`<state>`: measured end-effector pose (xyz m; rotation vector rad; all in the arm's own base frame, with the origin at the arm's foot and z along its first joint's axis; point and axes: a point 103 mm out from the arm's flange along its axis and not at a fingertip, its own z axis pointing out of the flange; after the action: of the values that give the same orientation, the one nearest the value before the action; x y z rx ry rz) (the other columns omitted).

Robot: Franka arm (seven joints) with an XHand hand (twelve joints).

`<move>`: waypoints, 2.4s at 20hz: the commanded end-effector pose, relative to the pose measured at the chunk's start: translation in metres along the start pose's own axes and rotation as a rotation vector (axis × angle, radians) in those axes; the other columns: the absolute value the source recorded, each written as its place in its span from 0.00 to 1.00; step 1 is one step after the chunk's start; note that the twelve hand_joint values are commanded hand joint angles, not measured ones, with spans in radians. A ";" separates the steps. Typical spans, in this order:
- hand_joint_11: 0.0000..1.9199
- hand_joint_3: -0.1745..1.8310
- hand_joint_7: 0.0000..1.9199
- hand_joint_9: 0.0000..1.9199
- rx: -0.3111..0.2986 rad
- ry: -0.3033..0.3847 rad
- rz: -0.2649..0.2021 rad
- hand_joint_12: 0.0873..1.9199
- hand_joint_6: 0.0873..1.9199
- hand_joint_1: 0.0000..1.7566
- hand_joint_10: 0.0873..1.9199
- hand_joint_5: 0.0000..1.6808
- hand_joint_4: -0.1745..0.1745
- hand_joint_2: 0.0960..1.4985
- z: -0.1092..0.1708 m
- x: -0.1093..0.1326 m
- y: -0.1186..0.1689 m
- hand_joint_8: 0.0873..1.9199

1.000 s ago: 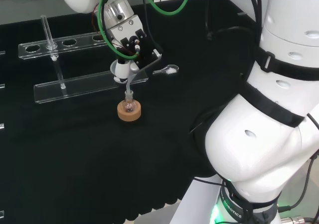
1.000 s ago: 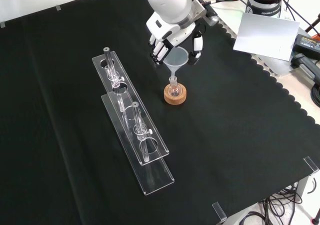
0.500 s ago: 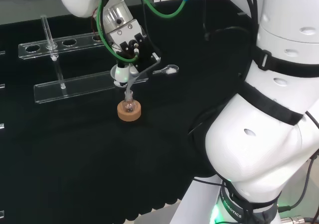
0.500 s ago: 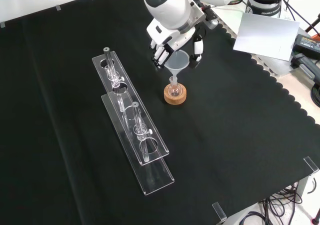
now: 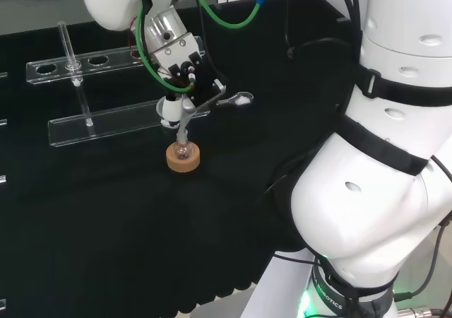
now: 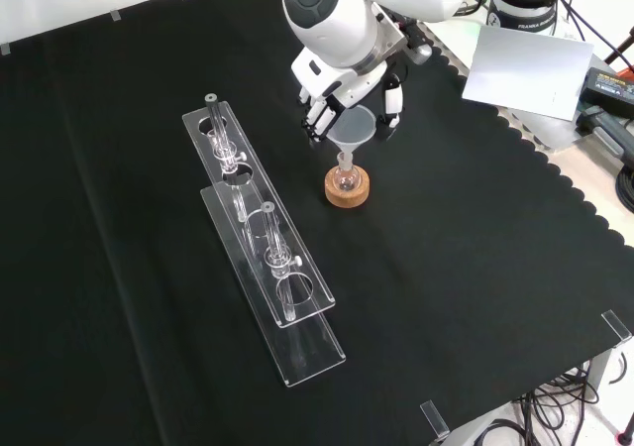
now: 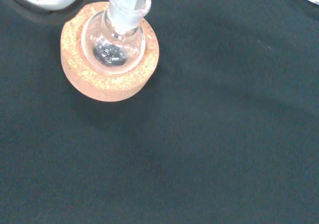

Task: Place the funnel on the round-bottom flask.

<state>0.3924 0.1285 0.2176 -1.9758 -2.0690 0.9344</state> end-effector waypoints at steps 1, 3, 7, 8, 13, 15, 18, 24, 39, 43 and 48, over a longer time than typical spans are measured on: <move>0.37 0.38 0.34 0.50 0.000 -0.003 0.001 0.63 0.30 0.51 0.15 0.45 0.59 0.45 0.001 0.001 0.001 0.29; 0.36 0.38 0.33 0.50 0.002 -0.005 0.002 0.63 0.29 0.51 0.15 0.44 0.57 0.45 0.001 0.001 0.001 0.29; 0.36 0.38 0.32 0.49 0.009 -0.009 0.002 0.63 0.29 0.51 0.15 0.42 0.55 0.45 0.003 0.002 0.004 0.29; 0.36 0.38 0.32 0.48 0.011 -0.010 0.002 0.63 0.29 0.50 0.15 0.42 0.54 0.45 0.003 0.002 0.003 0.29; 0.35 0.38 0.30 0.47 0.012 -0.007 -0.001 0.64 0.30 0.50 0.16 0.38 0.51 0.45 0.005 0.003 0.004 0.30; 0.35 0.38 0.30 0.46 0.011 -0.006 -0.001 0.64 0.30 0.50 0.16 0.37 0.50 0.45 0.005 0.003 0.004 0.30; 0.35 0.38 0.29 0.46 0.015 -0.003 -0.003 0.64 0.29 0.50 0.17 0.35 0.47 0.45 0.006 0.003 0.004 0.30; 0.35 0.38 0.28 0.44 0.025 0.001 -0.008 0.64 0.28 0.49 0.18 0.31 0.44 0.43 0.010 0.005 0.006 0.32; 0.32 0.39 0.23 0.40 0.047 0.000 -0.005 0.65 0.20 0.48 0.21 0.25 0.39 0.38 0.011 0.001 0.004 0.33; 0.32 0.39 0.23 0.39 0.047 -0.001 -0.003 0.66 0.18 0.48 0.22 0.25 0.39 0.38 0.010 0.000 0.002 0.34; 0.31 0.39 0.22 0.38 0.050 0.002 -0.013 0.67 0.17 0.47 0.23 0.25 0.38 0.38 0.010 0.000 0.002 0.34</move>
<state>0.3893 0.1251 0.2083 -1.9443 -2.0331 0.9698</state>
